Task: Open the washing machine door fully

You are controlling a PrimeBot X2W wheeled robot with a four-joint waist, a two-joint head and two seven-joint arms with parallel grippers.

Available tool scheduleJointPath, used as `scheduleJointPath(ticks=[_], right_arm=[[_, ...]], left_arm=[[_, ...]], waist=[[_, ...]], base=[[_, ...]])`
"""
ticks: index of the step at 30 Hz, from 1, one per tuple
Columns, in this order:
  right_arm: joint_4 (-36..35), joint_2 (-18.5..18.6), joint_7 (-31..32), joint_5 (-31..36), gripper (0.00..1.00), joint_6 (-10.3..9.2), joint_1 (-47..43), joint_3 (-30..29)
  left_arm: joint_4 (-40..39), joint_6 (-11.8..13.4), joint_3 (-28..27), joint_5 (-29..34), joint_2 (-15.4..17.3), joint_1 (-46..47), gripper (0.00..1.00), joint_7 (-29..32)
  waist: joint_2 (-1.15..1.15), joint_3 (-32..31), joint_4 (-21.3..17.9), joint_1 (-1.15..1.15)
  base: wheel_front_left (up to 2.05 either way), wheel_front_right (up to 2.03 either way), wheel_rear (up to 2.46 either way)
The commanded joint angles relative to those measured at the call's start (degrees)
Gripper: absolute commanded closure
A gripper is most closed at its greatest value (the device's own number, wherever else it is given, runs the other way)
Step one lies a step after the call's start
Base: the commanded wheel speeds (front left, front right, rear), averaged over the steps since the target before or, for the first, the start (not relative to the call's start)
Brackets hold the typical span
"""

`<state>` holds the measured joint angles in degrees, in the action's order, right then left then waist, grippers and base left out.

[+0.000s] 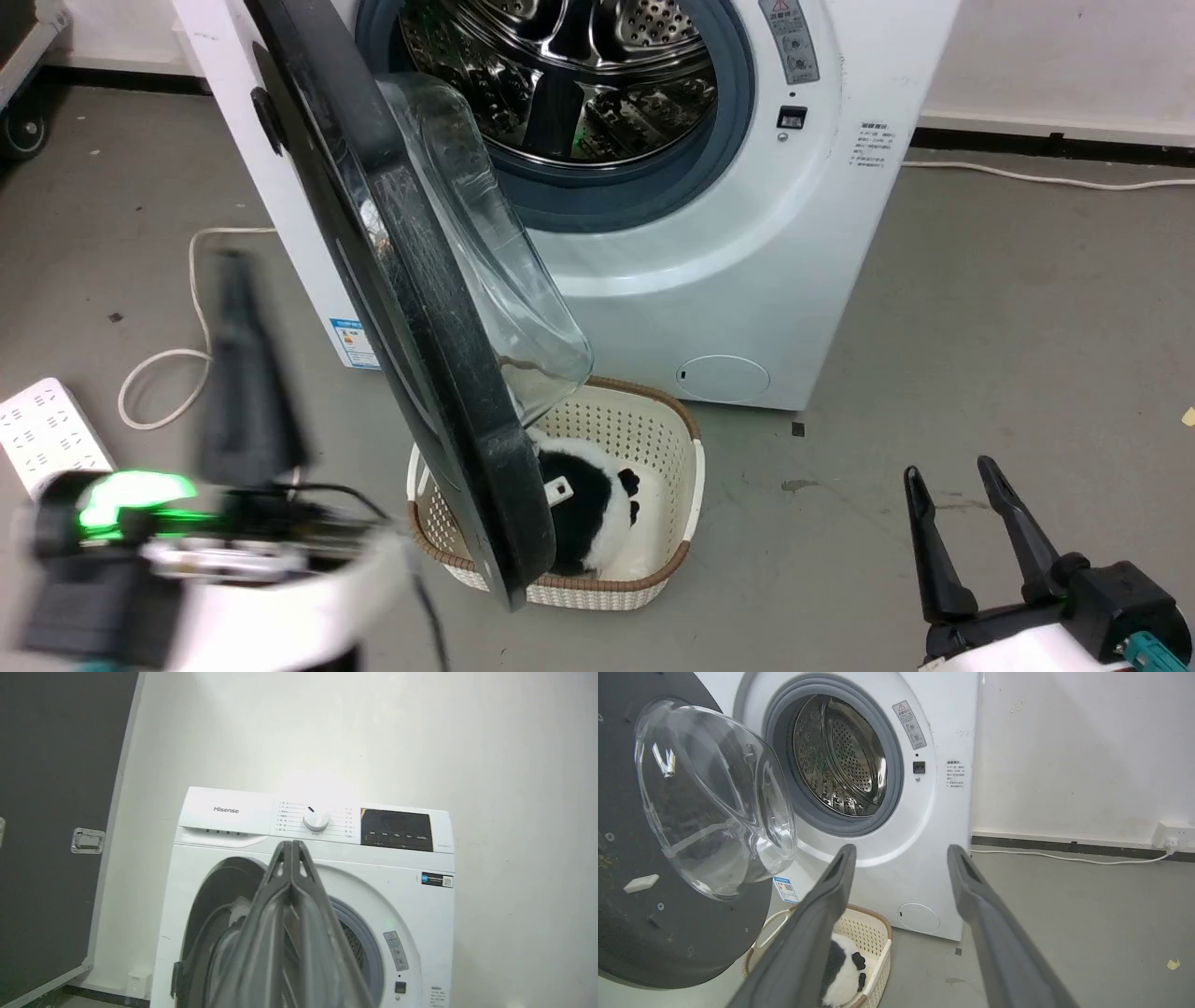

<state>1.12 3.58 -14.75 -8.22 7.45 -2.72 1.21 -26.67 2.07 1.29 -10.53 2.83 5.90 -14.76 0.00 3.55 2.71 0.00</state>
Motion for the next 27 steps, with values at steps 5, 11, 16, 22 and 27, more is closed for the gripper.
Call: scheduleJointPath(ticks=[5,11,16,22,27], right_arm=[[-0.32,-0.41,-0.25,-0.36,0.0,0.03,0.7,-0.13],[-0.17,-0.54,-0.25,-0.6,0.0,0.03,0.65,-0.56],[-0.19,-0.6,-0.25,-0.53,0.0,0.03,0.9,-0.5],[0.13,-0.64,-0.25,-0.38,0.0,0.03,1.36,0.06],[0.66,-0.66,-0.25,-0.31,0.0,0.03,1.34,0.38]], left_arm=[[2.62,-2.07,7.88,2.69,0.08,-1.85,1.0,2.32],[7.31,-3.95,14.26,5.17,0.79,-3.93,1.0,5.06],[12.28,-4.11,19.1,4.76,0.46,-4.59,1.0,5.3],[21.39,-2.98,21.34,1.48,0.2,-3.25,1.0,7.05],[27.62,-1.36,20.17,0.1,0.16,-2.32,1.0,7.38]], waist=[[0.0,-0.1,-0.05,0.0],[0.0,0.21,-0.06,0.0],[0.0,0.81,-0.11,0.0],[0.0,1.58,-0.27,0.0],[0.0,1.54,-0.01,0.0]], base=[[0.0,0.0,0.0],[0.0,0.0,0.0],[0.0,0.0,0.0],[0.0,0.0,0.0],[0.0,0.0,0.0]])
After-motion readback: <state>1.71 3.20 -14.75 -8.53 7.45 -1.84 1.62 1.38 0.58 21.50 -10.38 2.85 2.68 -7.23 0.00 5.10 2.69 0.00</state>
